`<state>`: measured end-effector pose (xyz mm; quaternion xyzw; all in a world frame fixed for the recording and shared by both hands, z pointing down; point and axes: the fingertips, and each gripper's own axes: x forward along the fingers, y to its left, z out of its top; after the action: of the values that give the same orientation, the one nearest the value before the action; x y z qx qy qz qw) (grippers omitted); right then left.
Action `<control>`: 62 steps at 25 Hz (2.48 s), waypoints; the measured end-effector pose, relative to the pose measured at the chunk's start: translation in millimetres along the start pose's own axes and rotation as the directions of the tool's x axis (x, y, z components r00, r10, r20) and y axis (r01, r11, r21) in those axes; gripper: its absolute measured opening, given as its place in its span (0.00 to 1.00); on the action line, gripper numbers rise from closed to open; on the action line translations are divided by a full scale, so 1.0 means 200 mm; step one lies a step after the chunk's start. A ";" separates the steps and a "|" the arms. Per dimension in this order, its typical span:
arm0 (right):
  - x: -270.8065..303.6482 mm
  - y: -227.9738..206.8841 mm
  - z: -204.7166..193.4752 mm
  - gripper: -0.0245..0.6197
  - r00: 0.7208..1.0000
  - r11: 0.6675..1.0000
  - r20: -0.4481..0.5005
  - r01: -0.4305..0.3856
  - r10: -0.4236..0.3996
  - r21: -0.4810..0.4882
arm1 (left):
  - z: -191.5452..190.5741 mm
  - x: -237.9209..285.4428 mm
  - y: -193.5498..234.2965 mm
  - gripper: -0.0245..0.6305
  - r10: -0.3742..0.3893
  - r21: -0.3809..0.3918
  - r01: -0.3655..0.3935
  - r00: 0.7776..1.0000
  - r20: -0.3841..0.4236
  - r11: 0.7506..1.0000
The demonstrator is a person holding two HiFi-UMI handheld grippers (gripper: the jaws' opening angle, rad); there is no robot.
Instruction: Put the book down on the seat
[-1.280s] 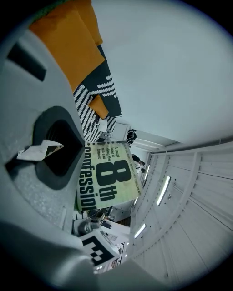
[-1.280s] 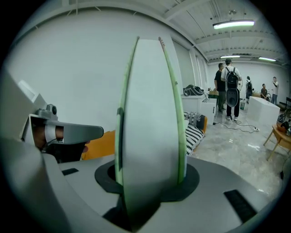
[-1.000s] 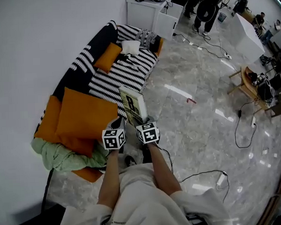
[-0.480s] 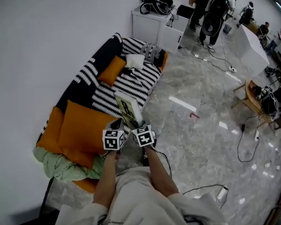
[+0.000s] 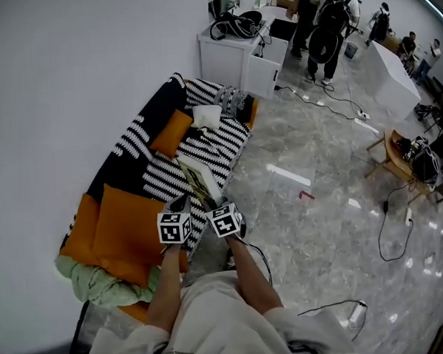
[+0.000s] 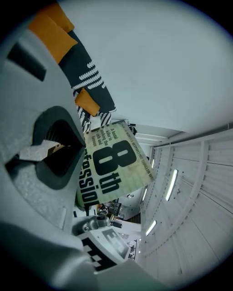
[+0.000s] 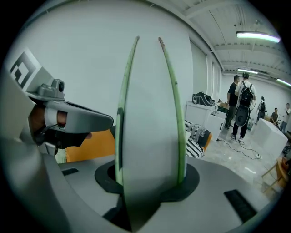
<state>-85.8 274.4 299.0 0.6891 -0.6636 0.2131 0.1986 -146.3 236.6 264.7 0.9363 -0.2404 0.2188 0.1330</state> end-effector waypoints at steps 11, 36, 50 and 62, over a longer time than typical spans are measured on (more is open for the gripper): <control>0.06 -0.14 -0.02 0.29 0.999 0.999 -0.024 -0.022 0.021 -0.028 | 0.03 0.11 -0.04 0.05 0.021 -0.025 -0.021 1.000 0.004 0.999; 0.18 -0.40 -0.08 0.29 0.990 0.990 -0.052 -0.130 0.127 -0.057 | 0.10 0.33 -0.04 0.05 0.135 -0.030 -0.135 0.991 0.008 0.990; 0.10 -0.44 -0.15 0.29 0.989 0.989 -0.039 -0.146 0.145 -0.022 | -0.11 0.27 -0.11 0.05 0.191 -0.060 -0.194 0.980 -0.046 0.979; 0.27 -0.52 -0.16 0.29 0.990 0.993 -0.080 -0.116 0.115 -0.002 | -0.12 0.44 0.01 0.05 0.167 -0.116 -0.173 0.984 -0.060 0.978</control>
<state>19.1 251.6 355.8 0.6397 -0.6948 0.2492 0.2146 -86.4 209.6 327.5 0.8968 -0.3289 0.2379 0.1760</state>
